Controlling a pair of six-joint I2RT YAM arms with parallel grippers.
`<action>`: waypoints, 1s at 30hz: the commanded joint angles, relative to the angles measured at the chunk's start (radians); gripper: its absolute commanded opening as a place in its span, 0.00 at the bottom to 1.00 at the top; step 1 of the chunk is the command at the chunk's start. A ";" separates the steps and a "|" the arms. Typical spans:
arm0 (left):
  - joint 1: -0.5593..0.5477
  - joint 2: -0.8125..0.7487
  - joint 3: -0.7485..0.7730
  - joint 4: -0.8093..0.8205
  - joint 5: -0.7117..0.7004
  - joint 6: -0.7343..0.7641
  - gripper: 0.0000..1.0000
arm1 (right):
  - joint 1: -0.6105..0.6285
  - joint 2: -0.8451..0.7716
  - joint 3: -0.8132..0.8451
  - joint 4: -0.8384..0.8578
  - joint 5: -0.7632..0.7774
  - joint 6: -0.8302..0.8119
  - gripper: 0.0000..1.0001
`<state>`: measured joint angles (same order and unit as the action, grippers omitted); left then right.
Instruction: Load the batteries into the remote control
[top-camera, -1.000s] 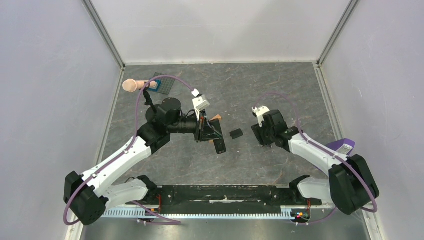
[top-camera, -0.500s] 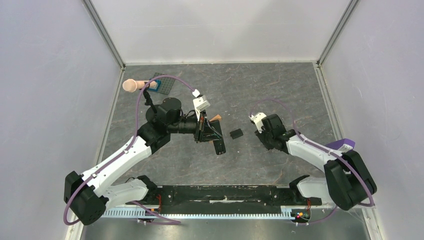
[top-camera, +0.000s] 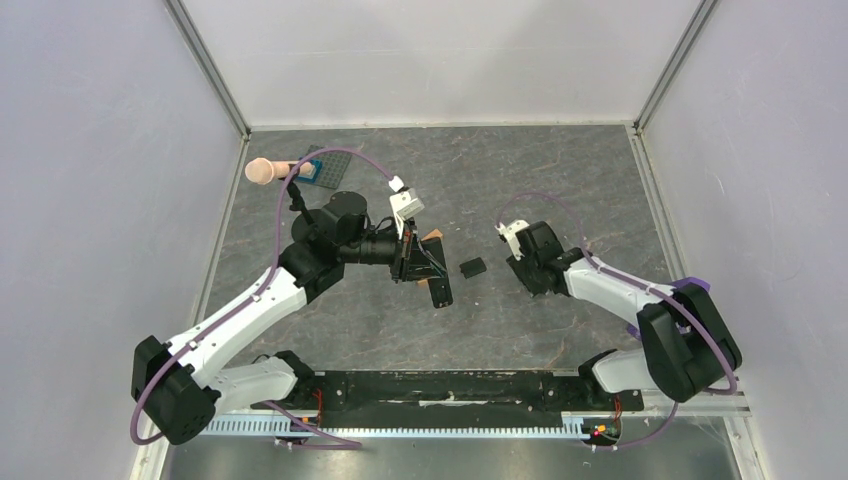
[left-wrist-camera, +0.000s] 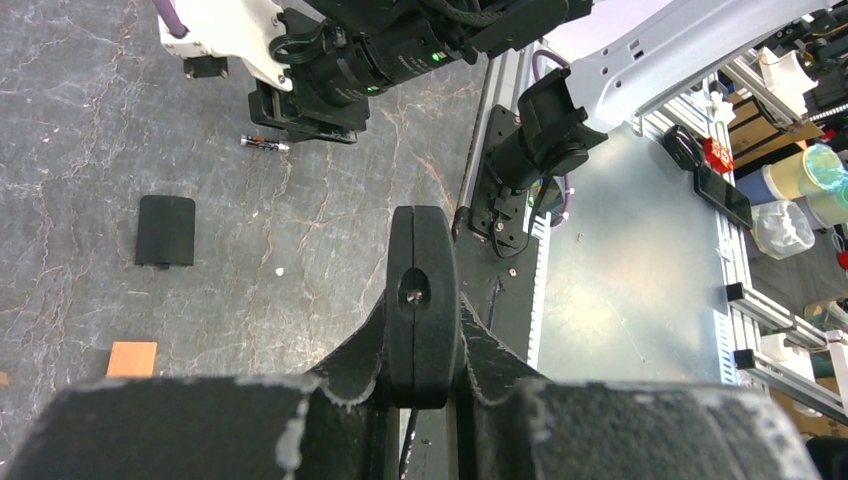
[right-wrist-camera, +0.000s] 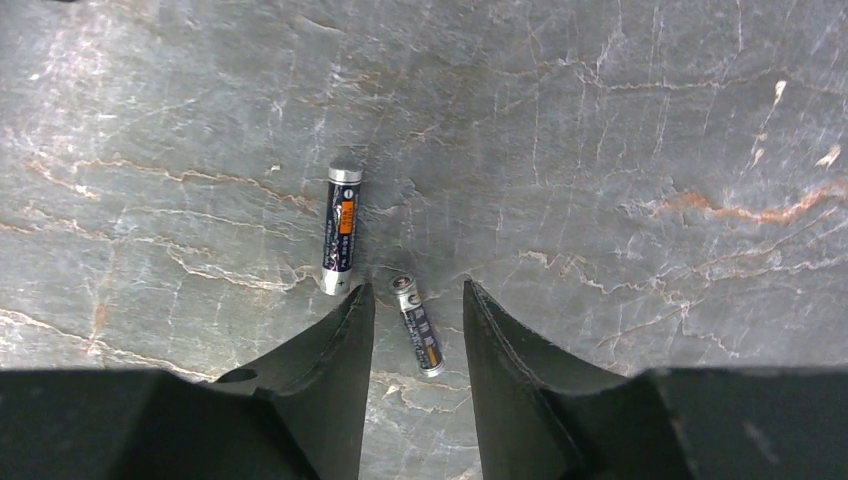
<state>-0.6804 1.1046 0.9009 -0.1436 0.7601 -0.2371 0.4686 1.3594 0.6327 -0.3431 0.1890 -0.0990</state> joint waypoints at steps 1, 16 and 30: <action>-0.001 0.004 0.047 -0.004 -0.004 0.059 0.02 | -0.015 0.069 0.056 -0.069 0.059 0.092 0.41; -0.001 0.012 0.104 -0.110 -0.003 0.111 0.02 | -0.054 0.156 0.091 -0.170 -0.108 0.064 0.32; -0.001 0.020 0.115 -0.117 0.031 0.115 0.02 | -0.100 0.187 0.108 -0.179 -0.185 0.120 0.04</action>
<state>-0.6804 1.1217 0.9714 -0.2619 0.7631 -0.1623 0.3756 1.4860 0.7685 -0.4904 0.0257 -0.0177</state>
